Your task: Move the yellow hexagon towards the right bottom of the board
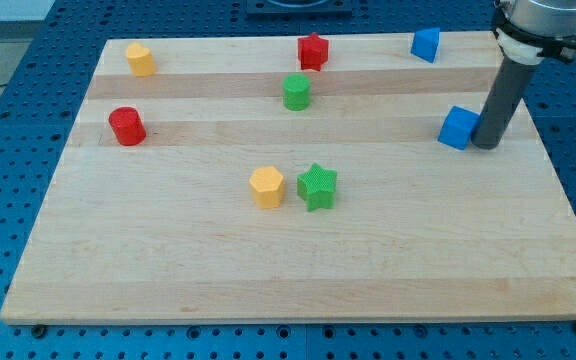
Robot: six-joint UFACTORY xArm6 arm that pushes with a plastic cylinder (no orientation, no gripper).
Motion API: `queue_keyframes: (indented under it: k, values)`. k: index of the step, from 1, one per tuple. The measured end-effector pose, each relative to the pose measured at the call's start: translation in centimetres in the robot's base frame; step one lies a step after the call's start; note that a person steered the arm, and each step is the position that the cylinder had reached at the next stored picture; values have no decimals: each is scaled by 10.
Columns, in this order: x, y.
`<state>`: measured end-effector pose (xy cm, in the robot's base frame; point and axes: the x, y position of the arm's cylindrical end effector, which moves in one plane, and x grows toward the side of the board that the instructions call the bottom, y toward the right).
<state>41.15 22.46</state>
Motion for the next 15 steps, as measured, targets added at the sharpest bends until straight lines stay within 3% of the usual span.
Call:
queue_keyframes:
  k: [2, 3, 4, 6, 7, 8, 9, 13, 14, 15]
  values:
    - [72, -6]
    - [79, -58]
    - [79, -128]
    - [26, -204]
    - [36, -280]
    - [92, -281]
    - [97, -275]
    - [100, -311]
    - [84, -301]
    - [71, -235]
